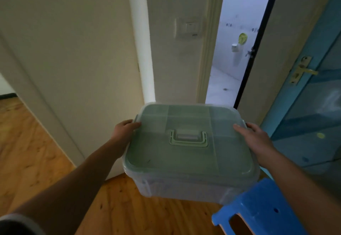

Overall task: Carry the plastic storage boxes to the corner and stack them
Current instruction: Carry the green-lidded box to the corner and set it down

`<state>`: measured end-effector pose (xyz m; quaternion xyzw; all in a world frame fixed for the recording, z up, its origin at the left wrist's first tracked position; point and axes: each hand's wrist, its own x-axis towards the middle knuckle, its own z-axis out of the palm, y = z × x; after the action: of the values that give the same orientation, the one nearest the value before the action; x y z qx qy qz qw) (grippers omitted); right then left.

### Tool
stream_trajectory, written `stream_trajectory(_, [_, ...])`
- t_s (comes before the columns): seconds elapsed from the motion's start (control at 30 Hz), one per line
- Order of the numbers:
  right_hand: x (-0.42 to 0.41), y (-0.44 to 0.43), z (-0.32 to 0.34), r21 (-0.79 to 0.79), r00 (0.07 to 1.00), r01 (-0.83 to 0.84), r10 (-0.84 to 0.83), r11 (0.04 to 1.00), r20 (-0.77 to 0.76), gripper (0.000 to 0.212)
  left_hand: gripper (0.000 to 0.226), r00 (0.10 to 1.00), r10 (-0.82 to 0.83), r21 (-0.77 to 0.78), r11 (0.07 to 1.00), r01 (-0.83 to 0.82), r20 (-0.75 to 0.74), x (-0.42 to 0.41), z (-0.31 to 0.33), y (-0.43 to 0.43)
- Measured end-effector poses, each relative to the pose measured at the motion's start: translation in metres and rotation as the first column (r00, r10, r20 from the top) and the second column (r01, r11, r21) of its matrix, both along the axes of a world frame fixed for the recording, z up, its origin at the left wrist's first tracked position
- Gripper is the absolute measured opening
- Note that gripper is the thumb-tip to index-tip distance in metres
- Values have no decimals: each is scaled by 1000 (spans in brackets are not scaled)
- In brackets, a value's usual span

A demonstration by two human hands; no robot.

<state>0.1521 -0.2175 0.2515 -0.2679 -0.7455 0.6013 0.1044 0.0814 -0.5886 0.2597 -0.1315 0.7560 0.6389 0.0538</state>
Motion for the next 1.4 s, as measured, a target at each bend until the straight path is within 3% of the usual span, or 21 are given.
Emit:
stream_trajectory(0.13, [-12,-28,2,-7,998,-64,64,998,-13,40,33,998,62,5,998,-62,3,7,0,-32])
stream_trajectory(0.27, [-23,-52,2,-31,994,-111,111,993,-3,47,36,990,141,12,990,-141,12,13,-1,-58])
stream_trajectory(0.4, [-34,-83,0,-60,989,-151,150,987,-16,54,16,979,205,-1,979,-205,8,22,0,-93])
stream_trajectory(0.5, [-40,-106,0,-64,984,-175,174,982,-25,56,23,974,222,11,975,-222,40,28,3,-118])
stream_trajectory(0.73, [-54,-167,8,-62,971,-239,237,969,-39,44,13,942,336,6,942,-336,9,34,10,-177])
stream_trajectory(1.07, [-74,-261,10,-14,942,-335,334,942,-33,58,12,905,422,22,906,-424,54,48,17,-263])
stream_trajectory(1.4, [-88,-353,13,4,922,-381,380,925,-75,39,16,874,479,27,875,-483,82,65,18,-346])
